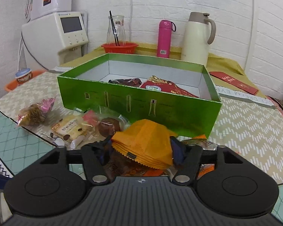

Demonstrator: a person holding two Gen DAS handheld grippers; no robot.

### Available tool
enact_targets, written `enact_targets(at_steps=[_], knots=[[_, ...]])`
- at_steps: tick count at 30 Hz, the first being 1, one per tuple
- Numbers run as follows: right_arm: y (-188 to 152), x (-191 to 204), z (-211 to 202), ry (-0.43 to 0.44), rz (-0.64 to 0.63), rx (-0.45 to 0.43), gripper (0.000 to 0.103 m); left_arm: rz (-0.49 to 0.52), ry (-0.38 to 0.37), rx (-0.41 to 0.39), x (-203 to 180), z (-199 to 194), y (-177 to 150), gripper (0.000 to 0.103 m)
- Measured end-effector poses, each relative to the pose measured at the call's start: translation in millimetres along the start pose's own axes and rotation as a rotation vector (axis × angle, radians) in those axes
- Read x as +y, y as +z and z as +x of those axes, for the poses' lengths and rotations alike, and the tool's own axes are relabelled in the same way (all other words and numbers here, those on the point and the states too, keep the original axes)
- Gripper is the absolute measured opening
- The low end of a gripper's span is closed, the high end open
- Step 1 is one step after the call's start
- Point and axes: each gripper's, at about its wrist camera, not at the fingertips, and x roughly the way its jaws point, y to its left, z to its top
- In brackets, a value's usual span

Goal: Organize snacks
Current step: 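Grasp the red sausage sticks with the left gripper while the right gripper grasps the orange pouch, then carry the sausage sticks and orange pouch toward the green box with both grippers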

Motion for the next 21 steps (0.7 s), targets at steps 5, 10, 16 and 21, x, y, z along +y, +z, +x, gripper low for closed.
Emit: enact_targets(at_steps=[5, 10, 16, 21], knots=[[-7, -17, -45, 0.030, 0.041, -0.071, 0.045, 0.052, 0.016, 0.022, -11, 9, 4, 0.047], [-28, -19, -68, 0.008, 0.021, -0.067, 0.045, 0.080, 0.040, 0.023, -21, 17, 6, 0.055], [-51, -28, -69, 0.012, 0.063, -0.023, 0.051, 0.133, 0.091, 0.011, -26, 19, 4, 0.032], [-52, -28, -72, 0.009, 0.088, -0.057, 0.080, 0.123, 0.091, -0.001, -26, 19, 3, 0.033]])
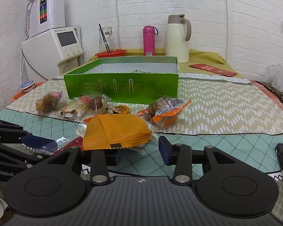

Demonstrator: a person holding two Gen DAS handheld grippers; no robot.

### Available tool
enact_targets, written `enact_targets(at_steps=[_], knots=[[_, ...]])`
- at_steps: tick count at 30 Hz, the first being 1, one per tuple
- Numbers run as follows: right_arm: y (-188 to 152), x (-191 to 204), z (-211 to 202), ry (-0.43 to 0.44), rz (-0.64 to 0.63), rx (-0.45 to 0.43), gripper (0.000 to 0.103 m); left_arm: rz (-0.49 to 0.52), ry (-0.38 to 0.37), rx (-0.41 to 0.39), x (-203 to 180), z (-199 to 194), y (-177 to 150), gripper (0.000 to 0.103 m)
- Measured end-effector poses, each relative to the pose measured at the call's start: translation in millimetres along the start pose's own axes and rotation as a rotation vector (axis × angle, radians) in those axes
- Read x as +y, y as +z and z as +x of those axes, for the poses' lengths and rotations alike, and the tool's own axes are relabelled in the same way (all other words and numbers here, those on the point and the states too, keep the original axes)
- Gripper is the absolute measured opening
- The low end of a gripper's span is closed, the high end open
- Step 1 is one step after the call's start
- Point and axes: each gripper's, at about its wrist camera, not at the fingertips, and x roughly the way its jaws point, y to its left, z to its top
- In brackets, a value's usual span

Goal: Organize snacks
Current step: 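Carry the sausage sticks and orange pouch toward the green box with both grippers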

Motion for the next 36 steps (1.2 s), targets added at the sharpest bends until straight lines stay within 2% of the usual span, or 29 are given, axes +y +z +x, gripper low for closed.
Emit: enact_targets(at_steps=[1, 2, 3, 7, 11, 16, 20, 25, 29, 30, 31, 33, 36], knots=[[0, 2, -2, -0.001, -0.012, -0.014, 0.086, 0.000, 0.003, 0.000, -1, 0, 0, 0.033], [1, 5, -4, -0.006, -0.027, -0.028, 0.099, -0.003, 0.005, 0.000, -1, 0, 0, 0.033], [1, 8, -6, -0.012, -0.046, -0.042, 0.103, -0.004, 0.005, 0.001, -1, -1, 0, 0.033], [0, 20, -10, -0.007, -0.133, -0.060, 0.103, -0.032, -0.015, -0.004, 4, -2, 1, 0.031], [0, 31, -18, 0.057, -0.198, -0.098, 0.103, -0.053, -0.023, -0.011, 8, -4, 0, 0.031], [15, 34, -15, 0.134, -0.178, -0.101, 0.103, -0.070, -0.009, -0.014, 18, -12, -2, 0.031], [24, 40, 0, 0.180, -0.222, -0.074, 0.103, -0.084, 0.027, -0.015, 32, -23, -8, 0.031], [24, 48, 32, 0.207, -0.284, 0.011, 0.103, -0.080, 0.025, -0.013, 37, -28, -14, 0.045], [18, 47, 46, 0.229, -0.282, 0.063, 0.103, -0.066, 0.020, -0.018, 36, -26, -13, 0.046], [18, 46, 46, 0.230, -0.278, 0.067, 0.103, -0.061, 0.020, -0.020, 36, -25, -13, 0.044], [18, 44, 46, 0.235, -0.263, 0.077, 0.100, -0.054, 0.023, -0.021, 35, -25, -13, 0.042], [20, 41, 42, 0.244, -0.212, 0.079, 0.087, -0.054, 0.027, -0.025, 35, -24, -13, 0.036], [22, 39, 36, 0.239, -0.175, 0.057, 0.084, -0.089, 0.014, -0.038, 37, -24, -11, 0.031]])
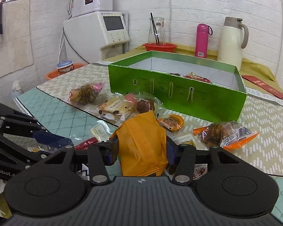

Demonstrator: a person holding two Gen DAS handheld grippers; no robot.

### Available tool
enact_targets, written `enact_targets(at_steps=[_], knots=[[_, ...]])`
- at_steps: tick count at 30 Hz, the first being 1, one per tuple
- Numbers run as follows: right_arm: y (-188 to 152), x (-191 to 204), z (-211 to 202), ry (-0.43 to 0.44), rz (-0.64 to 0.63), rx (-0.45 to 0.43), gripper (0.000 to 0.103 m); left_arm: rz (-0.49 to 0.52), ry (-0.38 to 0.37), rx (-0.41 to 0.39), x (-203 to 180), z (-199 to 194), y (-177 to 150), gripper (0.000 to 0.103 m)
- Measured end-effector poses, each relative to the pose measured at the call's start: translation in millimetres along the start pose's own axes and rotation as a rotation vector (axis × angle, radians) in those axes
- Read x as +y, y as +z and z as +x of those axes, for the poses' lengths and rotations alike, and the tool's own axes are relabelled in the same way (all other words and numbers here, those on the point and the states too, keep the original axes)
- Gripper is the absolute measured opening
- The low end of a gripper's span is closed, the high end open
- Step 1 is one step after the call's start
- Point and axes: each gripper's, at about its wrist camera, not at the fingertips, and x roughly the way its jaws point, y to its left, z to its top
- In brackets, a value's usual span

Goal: Organize snacks
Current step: 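Carry the sausage sticks and orange pouch toward the green box with both grippers, then release the sausage sticks and orange pouch into the green box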

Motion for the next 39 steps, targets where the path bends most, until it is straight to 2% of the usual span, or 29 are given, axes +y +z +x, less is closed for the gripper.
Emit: enact_targets(at_steps=[5, 12, 16, 21, 25, 30, 39], knots=[[7, -5, -19, 0.008, 0.039, -0.055, 0.083, -0.069, -0.021, -0.012, 6, -3, 3, 0.022], [22, -19, -39, 0.006, 0.117, -0.145, 0.083, -0.152, -0.068, -0.081, 19, -23, 19, 0.021], [33, -25, -41, -0.007, 0.124, -0.182, 0.083, -0.164, -0.096, -0.145, 27, -33, 48, 0.021], [52, -32, -31, -0.038, 0.130, -0.211, 0.083, -0.160, -0.064, -0.233, 36, -34, 99, 0.021], [69, -39, -13, -0.060, 0.145, -0.226, 0.083, -0.162, -0.038, -0.263, 43, -17, 138, 0.021], [87, -47, 24, -0.109, 0.142, -0.204, 0.084, -0.167, 0.040, -0.272, 54, 19, 175, 0.021], [101, -62, 93, -0.149, 0.173, -0.098, 0.084, -0.204, 0.095, -0.184, 81, 86, 196, 0.022]])
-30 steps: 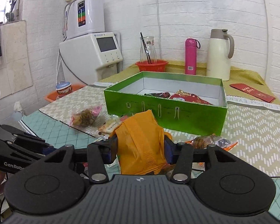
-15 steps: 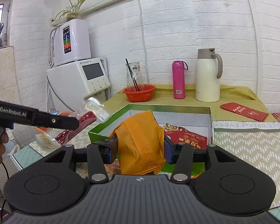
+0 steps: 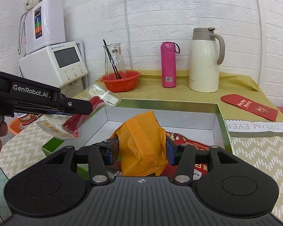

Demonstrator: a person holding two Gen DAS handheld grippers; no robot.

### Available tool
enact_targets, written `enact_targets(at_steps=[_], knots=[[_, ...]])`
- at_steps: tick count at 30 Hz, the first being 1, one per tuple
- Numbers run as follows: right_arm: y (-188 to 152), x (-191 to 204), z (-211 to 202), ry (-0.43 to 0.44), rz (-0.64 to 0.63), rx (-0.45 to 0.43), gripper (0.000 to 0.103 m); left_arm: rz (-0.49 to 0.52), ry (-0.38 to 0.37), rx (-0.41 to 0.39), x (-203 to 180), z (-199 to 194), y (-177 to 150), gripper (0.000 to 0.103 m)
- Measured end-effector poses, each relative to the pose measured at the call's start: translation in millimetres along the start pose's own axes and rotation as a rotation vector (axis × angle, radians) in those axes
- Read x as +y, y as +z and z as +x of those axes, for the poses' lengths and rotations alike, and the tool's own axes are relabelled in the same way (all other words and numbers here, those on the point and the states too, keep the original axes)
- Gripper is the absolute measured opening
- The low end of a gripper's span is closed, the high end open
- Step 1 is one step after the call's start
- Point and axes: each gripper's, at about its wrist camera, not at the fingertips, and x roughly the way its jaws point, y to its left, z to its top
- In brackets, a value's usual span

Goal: Organize snacks
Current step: 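Release the sausage sticks and orange pouch into the green box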

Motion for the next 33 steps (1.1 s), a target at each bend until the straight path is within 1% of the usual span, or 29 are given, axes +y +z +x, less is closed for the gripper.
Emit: enact_targets(at_steps=[2, 3, 4, 5, 6, 8, 9, 10, 11, 13, 14, 15, 16, 18, 19, 20, 22, 23, 24, 25, 26, 29, 31, 33], knots=[[0, 0, 14, 0.012, 0.003, 0.020, 0.086, 0.001, 0.008, 0.019, 2, 13, 1, 0.024], [-1, 1, 21, 0.024, -0.002, 0.032, 0.091, 0.000, 0.006, 0.023, 3, 17, 1, 0.031], [-2, 2, 26, 0.034, -0.016, 0.047, 0.094, -0.005, 0.004, 0.021, 5, 19, 0, 0.034], [-3, 3, 29, 0.040, -0.036, 0.059, 0.101, -0.008, 0.008, 0.010, 6, 19, -1, 0.056], [-5, 5, 30, 0.038, -0.067, 0.068, 0.103, -0.015, 0.010, -0.011, 7, 17, -2, 0.086], [-8, 8, 24, 0.002, -0.121, 0.027, 0.103, -0.037, 0.029, -0.081, 9, 9, -4, 0.103], [-8, 7, 18, -0.021, -0.141, -0.004, 0.103, -0.036, 0.031, -0.102, 9, 5, -4, 0.103], [-8, 7, 14, -0.035, -0.151, -0.020, 0.103, -0.029, 0.026, -0.099, 9, 4, -2, 0.103], [-8, 7, 11, -0.040, -0.153, -0.021, 0.103, -0.029, 0.026, -0.093, 9, 3, -1, 0.103], [-6, 5, 4, -0.034, -0.140, 0.011, 0.103, -0.027, 0.038, -0.091, 7, 0, -1, 0.103], [-6, 5, 1, -0.027, -0.128, 0.021, 0.092, -0.021, 0.039, -0.094, 6, -1, -1, 0.103], [-6, 4, -1, -0.018, -0.114, 0.037, 0.053, -0.015, 0.040, -0.095, 5, -3, -2, 0.103], [-7, 3, -2, -0.015, -0.097, 0.055, 0.040, -0.012, 0.040, -0.096, 3, -5, -3, 0.103], [-8, 4, 0, -0.008, -0.096, 0.069, 0.034, -0.012, 0.031, -0.091, -1, -8, -4, 0.103], [-9, 5, 3, -0.011, -0.103, 0.071, 0.034, -0.012, 0.026, -0.085, -3, -9, -5, 0.103], [-9, 6, 7, -0.009, -0.107, 0.070, 0.035, -0.009, 0.024, -0.083, -6, -12, -6, 0.103], [-10, 5, 14, 0.006, -0.110, 0.061, 0.049, 0.008, 0.034, -0.080, -11, -17, -8, 0.103], [-9, 4, 13, 0.000, -0.102, 0.058, 0.062, 0.019, 0.042, -0.079, -14, -22, -9, 0.103], [-10, 5, 7, -0.002, -0.097, 0.037, 0.082, 0.032, 0.046, -0.083, -15, -27, -11, 0.103], [-11, 7, -2, 0.002, -0.096, 0.006, 0.094, 0.043, 0.050, -0.089, -17, -33, -14, 0.103], [-11, 9, -12, 0.000, -0.098, -0.023, 0.103, 0.051, 0.058, -0.092, -18, -38, -16, 0.103], [-12, 20, -40, -0.017, -0.144, -0.049, 0.103, 0.060, 0.081, -0.093, -23, -53, -24, 0.103], [-14, 16, -63, -0.027, -0.150, -0.060, 0.103, 0.064, 0.058, -0.088, -25, -66, -32, 0.103], [-19, 9, -86, -0.017, -0.136, -0.080, 0.103, 0.077, 0.040, -0.076, -30, -77, -42, 0.103]])
